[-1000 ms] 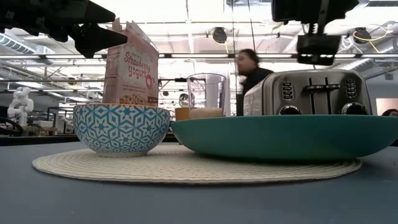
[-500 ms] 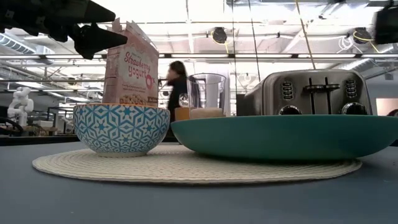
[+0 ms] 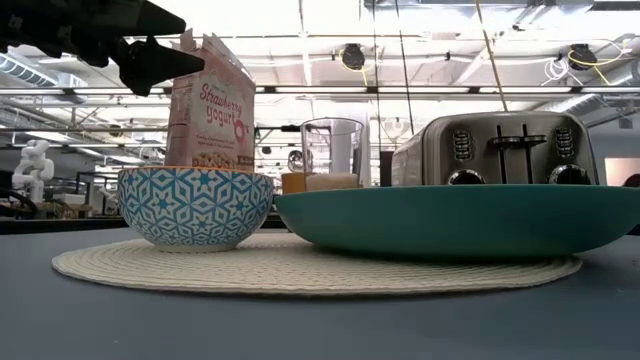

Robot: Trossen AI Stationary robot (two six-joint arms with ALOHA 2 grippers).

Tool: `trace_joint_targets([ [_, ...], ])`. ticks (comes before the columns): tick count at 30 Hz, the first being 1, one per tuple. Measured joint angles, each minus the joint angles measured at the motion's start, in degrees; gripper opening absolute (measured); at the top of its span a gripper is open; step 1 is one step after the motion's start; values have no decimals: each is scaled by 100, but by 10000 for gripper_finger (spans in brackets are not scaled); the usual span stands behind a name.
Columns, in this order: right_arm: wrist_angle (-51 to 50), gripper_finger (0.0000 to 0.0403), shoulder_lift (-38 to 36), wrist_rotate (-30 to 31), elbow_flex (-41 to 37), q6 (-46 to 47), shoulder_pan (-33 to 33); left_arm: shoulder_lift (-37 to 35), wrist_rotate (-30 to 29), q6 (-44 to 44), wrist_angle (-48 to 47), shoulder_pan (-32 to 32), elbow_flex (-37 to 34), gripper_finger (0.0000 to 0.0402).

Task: Arrange a breakfast setting
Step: Put the apple on the green plate

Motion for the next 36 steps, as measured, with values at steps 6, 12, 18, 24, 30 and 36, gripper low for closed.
trace_joint_targets([
  [6,-76,324,657,-340,78,364,553,0,0,2,2,0,0,308],
  [12,-37,324,1245,-828,78,798,1066,0,-2,4,2,1,0,308],
  [18,81,324,1544,-1185,78,1171,1499,0,-2,4,4,1,0,308],
  [24,239,324,1894,-1219,79,1190,1781,0,-2,-9,4,0,0,308],
  [30,333,325,2211,-1217,79,1123,1885,0,-2,-20,7,-1,0,308],
  [36,346,325,2406,-1188,78,1144,1915,0,-2,-22,7,1,0,308],
])
